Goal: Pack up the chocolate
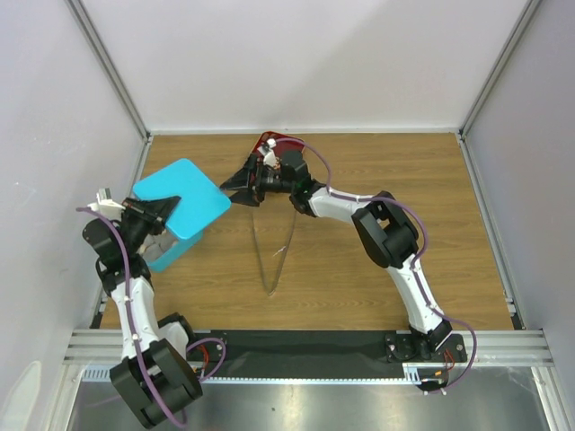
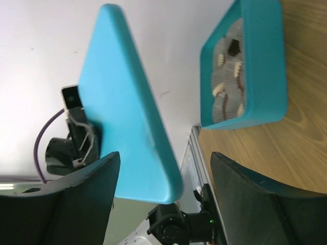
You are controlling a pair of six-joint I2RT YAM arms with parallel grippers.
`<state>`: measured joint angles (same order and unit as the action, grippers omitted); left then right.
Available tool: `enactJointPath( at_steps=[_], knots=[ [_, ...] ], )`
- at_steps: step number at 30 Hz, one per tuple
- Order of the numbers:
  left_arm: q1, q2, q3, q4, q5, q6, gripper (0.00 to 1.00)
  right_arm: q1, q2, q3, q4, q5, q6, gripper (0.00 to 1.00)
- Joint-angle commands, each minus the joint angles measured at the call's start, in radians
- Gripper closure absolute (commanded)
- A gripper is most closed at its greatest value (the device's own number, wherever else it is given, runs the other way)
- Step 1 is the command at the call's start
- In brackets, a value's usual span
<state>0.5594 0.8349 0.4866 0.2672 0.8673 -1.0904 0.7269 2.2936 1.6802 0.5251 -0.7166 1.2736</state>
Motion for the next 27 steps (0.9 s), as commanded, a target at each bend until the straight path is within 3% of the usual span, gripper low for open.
enactJointPath(
  at_steps=[1, 7, 10, 11, 16, 17, 18, 19, 22, 26, 27],
  knots=[
    [0.011, 0.006, 0.020, 0.079, 0.002, -0.008, 1.00, 0.009, 0.026, 0.036, 0.182, -0.027, 0.089, 0.24],
    [0.010, 0.042, -0.014, 0.177, -0.014, -0.046, 1.00, 0.035, 0.084, 0.035, 0.289, -0.046, 0.154, 0.34],
    [0.011, 0.073, -0.023, 0.205, -0.014, -0.060, 1.00, 0.034, 0.118, 0.033, 0.378, -0.046, 0.220, 0.48],
    [0.011, 0.078, -0.023, 0.199, -0.017, -0.045, 0.99, 0.035, 0.122, 0.035, 0.395, -0.043, 0.234, 0.57],
    [0.013, 0.115, -0.006, 0.099, -0.027, 0.038, 0.96, 0.028, 0.148, 0.049, 0.438, -0.034, 0.250, 0.81],
    [0.014, 0.118, -0.009, 0.096, -0.027, 0.049, 0.93, 0.028, 0.155, 0.053, 0.438, -0.034, 0.253, 0.92],
    [0.014, 0.116, -0.010, 0.087, -0.031, 0.058, 0.85, 0.026, 0.159, 0.055, 0.452, -0.034, 0.257, 1.00],
    [0.017, 0.118, 0.001, 0.032, -0.040, 0.073, 0.59, 0.028, 0.162, 0.055, 0.463, -0.032, 0.265, 1.00],
    [0.023, 0.109, 0.058, -0.139, -0.092, 0.168, 0.30, 0.031, 0.170, 0.059, 0.484, -0.027, 0.276, 1.00],
    [0.039, 0.058, 0.191, -0.489, -0.315, 0.346, 0.13, 0.049, 0.181, 0.087, 0.512, -0.009, 0.282, 1.00],
    [0.042, 0.049, 0.243, -0.616, -0.447, 0.365, 0.07, 0.052, 0.193, 0.102, 0.522, -0.003, 0.297, 1.00]
  ],
)
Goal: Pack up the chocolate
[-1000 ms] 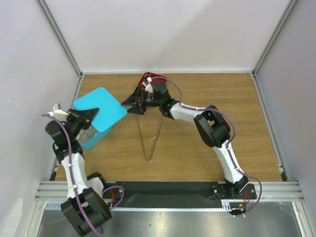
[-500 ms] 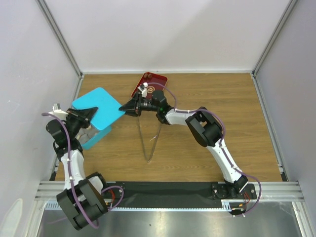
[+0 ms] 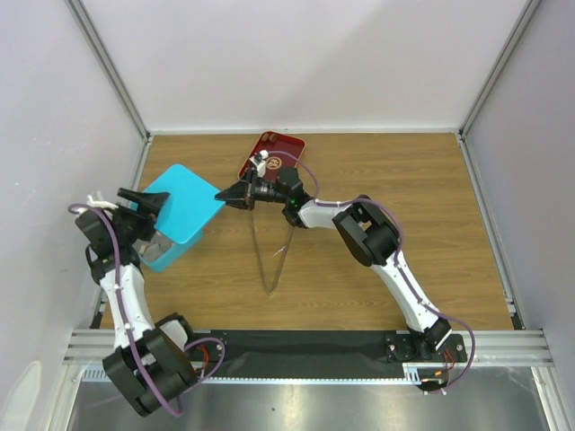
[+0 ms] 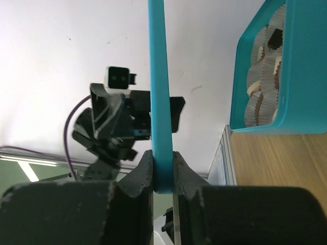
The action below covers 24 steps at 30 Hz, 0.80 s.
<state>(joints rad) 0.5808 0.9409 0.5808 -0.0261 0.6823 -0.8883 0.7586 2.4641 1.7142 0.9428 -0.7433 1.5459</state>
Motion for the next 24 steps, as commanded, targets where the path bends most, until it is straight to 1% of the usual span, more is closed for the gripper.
enactJointPath(
  at_steps=[1, 2, 3, 6, 7, 9, 10, 13, 14, 16, 17, 19, 22, 23, 24],
  knots=[
    [0.025, -0.066, 0.166, -0.365, -0.317, 0.176, 0.06, 0.025, 0.029, 0.082, 0.114, 0.028, 0.029, 1.00],
    [0.031, -0.077, 0.180, -0.400, -0.358, 0.187, 0.05, 0.030, 0.036, 0.094, 0.119, 0.036, 0.036, 1.00],
    [0.046, -0.097, 0.192, -0.455, -0.445, 0.186, 0.04, 0.036, 0.044, 0.108, 0.110, 0.042, 0.040, 1.00],
    [0.085, -0.126, 0.223, -0.517, -0.539, 0.177, 0.03, 0.059, 0.076, 0.160, 0.093, 0.068, 0.036, 1.00],
    [0.085, -0.132, 0.234, -0.523, -0.606, 0.173, 0.03, 0.065, 0.091, 0.180, 0.093, 0.088, 0.033, 1.00],
    [0.086, -0.151, 0.255, -0.535, -0.661, 0.175, 0.03, 0.088, 0.102, 0.193, 0.091, 0.111, 0.022, 1.00],
    [0.085, -0.157, 0.263, -0.541, -0.726, 0.175, 0.03, 0.096, 0.107, 0.197, 0.077, 0.133, 0.004, 1.00],
    [0.086, -0.182, 0.281, -0.511, -0.786, 0.212, 0.04, 0.126, 0.114, 0.242, -0.044, 0.153, -0.061, 1.00],
    [0.086, -0.186, 0.283, -0.491, -0.822, 0.251, 0.04, 0.133, 0.118, 0.252, -0.085, 0.160, -0.101, 1.00],
    [0.085, -0.176, 0.293, -0.466, -0.855, 0.299, 0.03, 0.146, 0.127, 0.252, -0.090, 0.195, -0.112, 1.00],
    [0.086, -0.168, 0.304, -0.466, -0.871, 0.311, 0.03, 0.151, 0.142, 0.254, -0.058, 0.206, -0.100, 1.00],
    [0.086, -0.146, 0.327, -0.468, -0.862, 0.322, 0.03, 0.153, 0.163, 0.259, -0.026, 0.246, -0.078, 1.00],
    [0.085, -0.120, 0.320, -0.437, -0.791, 0.302, 0.03, 0.159, 0.199, 0.289, -0.042, 0.288, -0.073, 1.00],
    [0.086, -0.116, 0.311, -0.419, -0.768, 0.296, 0.03, 0.162, 0.208, 0.303, -0.085, 0.292, -0.078, 1.00],
    [0.086, -0.108, 0.301, -0.373, -0.707, 0.290, 0.03, 0.165, 0.220, 0.312, -0.104, 0.297, -0.082, 1.00]
  ],
)
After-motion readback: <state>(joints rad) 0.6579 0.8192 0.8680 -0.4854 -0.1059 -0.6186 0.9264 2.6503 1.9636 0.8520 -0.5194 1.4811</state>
